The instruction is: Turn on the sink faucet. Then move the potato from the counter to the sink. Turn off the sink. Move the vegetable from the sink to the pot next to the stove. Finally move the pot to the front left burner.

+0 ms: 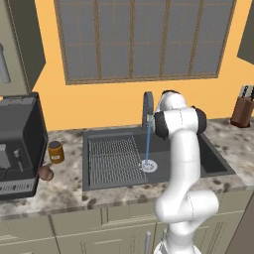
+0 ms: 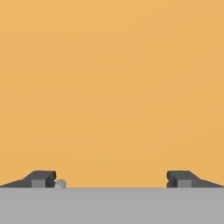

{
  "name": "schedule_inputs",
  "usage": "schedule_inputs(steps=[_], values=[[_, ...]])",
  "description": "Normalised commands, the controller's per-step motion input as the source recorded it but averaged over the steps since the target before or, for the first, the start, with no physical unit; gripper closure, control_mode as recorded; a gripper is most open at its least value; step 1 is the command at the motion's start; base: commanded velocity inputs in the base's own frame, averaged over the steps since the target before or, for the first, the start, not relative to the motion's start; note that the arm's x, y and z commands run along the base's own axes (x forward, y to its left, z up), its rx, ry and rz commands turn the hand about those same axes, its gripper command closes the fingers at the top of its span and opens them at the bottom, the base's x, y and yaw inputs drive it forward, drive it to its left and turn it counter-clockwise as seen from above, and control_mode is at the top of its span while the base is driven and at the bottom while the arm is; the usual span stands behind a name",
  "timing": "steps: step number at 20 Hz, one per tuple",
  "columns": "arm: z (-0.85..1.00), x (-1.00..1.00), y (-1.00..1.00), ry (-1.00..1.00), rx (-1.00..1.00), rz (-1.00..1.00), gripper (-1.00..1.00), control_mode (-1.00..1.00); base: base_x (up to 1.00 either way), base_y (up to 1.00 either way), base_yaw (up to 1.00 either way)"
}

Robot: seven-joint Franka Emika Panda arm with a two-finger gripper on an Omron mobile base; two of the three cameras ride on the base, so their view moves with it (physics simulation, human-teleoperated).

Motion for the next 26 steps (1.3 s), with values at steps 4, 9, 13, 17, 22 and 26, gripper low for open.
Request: schedule_inputs(steps=[4,9,13,17,22,26], values=[[0.52,-0.35,-0.58,0.0,0.0,0.0,-1.0,-1.0,0.0,0.0,0.0],[0.62,-0.47,-0.53,-0.02,0.0,0.0,-1.0,-1.0,0.0,0.0,0.0],[0.5,-0.55,-0.48,-0.02,0.0,0.0,-1.0,-1.0,0.0,0.0,0.0],[0.43,-0.65,-0.3,0.0,0.0,0.0,-1.0,-1.0,0.0,0.0,0.0],[0.46,-0.82,-0.14,-0.01,0.0,0.0,-1.0,-1.0,0.0,0.0,0.0],[0.52,-0.84,-0.05,0.0,0.0,0.0,-1.0,-1.0,0.0,0.0,0.0]])
